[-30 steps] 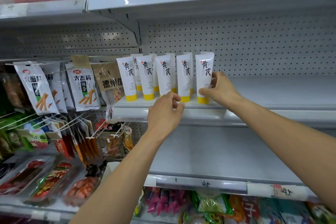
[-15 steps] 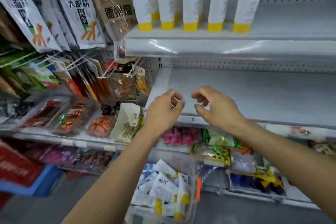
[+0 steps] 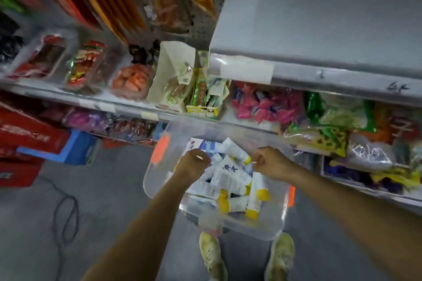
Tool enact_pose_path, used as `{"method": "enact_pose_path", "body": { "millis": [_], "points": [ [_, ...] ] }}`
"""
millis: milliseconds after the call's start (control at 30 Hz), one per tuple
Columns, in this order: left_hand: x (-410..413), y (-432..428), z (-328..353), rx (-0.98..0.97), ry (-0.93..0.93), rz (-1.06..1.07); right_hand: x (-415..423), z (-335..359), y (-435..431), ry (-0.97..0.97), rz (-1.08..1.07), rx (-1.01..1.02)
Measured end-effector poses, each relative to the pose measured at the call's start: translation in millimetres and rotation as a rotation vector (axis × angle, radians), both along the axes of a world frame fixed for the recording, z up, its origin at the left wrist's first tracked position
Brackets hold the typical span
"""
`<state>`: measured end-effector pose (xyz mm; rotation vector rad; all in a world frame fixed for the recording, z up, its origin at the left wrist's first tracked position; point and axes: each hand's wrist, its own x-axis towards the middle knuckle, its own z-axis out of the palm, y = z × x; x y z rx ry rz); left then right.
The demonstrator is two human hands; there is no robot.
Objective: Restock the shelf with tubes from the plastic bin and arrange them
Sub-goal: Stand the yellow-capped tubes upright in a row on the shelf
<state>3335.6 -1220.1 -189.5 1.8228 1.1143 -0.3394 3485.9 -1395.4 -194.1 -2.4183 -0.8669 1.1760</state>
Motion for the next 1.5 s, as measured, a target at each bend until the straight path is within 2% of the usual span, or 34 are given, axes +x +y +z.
{"method": "enact_pose_path", "body": {
  "millis": [133,333,500,667,767,900,1033,1167,1233,1367,1500],
  "points": [
    [-3,-5,-68,-0.022,0.098,-0.015,-11,-72,7,0.039,0.017,-0.110],
    [-3,-29,-130,0.033,0.219,-0.076,-25,-139,25,-0.096,0.088,-0.211],
    [3,-43,-154,0.059,0.261,-0.041,-34,-162,32,-0.137,0.138,-0.262],
    [7,-43,-146,0.017,0.207,-0.116,-28,-156,28,-0.095,0.126,-0.169],
    [5,-42,-124,-0.028,0.121,-0.031,-26,-134,21,-0.013,0.035,-0.059],
    [-2,-36,-77,-0.213,-0.144,0.275,-23,-91,10,0.184,-0.161,0.112],
    [0,-31,-16,-0.333,-0.300,0.532,-21,-28,1,0.331,-0.299,0.251],
    [12,-33,43,-0.686,-0.449,0.715,-21,51,-8,0.450,-0.428,0.334],
    [24,-36,70,-0.699,-0.496,0.792,-22,92,-13,0.566,-0.462,0.375],
    [44,-41,117,-0.620,-0.542,0.755,-20,160,-19,0.550,-0.501,0.475],
    [55,-58,198,-0.609,-0.607,0.553,-16,217,-24,0.478,-0.458,0.549]
  ]
}}
